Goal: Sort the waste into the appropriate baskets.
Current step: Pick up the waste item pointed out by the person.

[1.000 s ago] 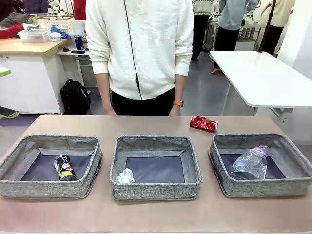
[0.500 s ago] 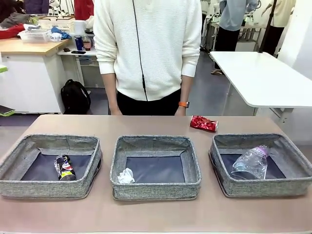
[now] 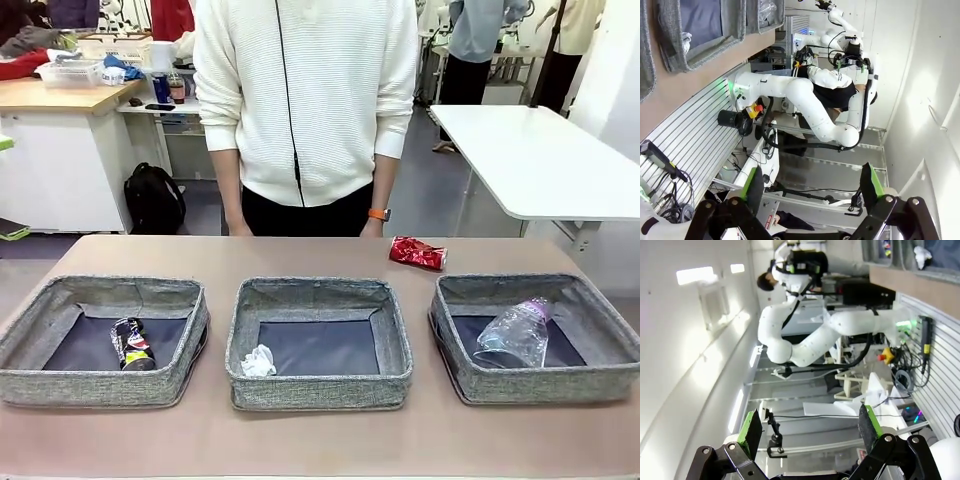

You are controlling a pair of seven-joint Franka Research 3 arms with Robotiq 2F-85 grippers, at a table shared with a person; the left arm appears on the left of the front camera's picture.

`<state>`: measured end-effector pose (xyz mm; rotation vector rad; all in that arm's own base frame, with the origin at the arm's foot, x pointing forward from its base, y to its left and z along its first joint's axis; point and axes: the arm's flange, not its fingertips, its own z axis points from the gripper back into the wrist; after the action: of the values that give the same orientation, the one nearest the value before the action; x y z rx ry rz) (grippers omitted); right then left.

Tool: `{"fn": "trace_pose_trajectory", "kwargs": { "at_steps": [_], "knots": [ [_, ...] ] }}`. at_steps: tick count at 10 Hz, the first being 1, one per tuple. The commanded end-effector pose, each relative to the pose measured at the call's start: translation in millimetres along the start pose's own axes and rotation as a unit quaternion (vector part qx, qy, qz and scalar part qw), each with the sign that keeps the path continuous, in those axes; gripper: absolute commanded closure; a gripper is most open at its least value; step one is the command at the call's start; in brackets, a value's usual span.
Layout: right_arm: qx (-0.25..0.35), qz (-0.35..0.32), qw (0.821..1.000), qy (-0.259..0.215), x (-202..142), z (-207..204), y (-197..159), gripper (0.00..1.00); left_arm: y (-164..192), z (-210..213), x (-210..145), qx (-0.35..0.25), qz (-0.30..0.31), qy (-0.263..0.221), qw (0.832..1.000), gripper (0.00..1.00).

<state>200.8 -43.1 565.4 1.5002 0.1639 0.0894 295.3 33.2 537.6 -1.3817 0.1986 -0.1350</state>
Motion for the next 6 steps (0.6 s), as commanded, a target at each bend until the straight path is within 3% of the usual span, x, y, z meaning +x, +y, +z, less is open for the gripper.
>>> {"fn": "trace_pose_trajectory", "kwargs": {
  "at_steps": [1, 6],
  "knots": [
    [0.004, -0.006, 1.000, -0.005, 1.8, -5.0, 5.2, 0.00, 2.4, -3.6, -0.7, -0.001, -0.008, -0.008, 1.000, 0.00],
    [0.004, -0.006, 1.000, -0.005, 1.8, -5.0, 5.2, 0.00, 2.4, -3.6, -0.7, -0.001, -0.008, -0.008, 1.000, 0.00]
  ]
}}
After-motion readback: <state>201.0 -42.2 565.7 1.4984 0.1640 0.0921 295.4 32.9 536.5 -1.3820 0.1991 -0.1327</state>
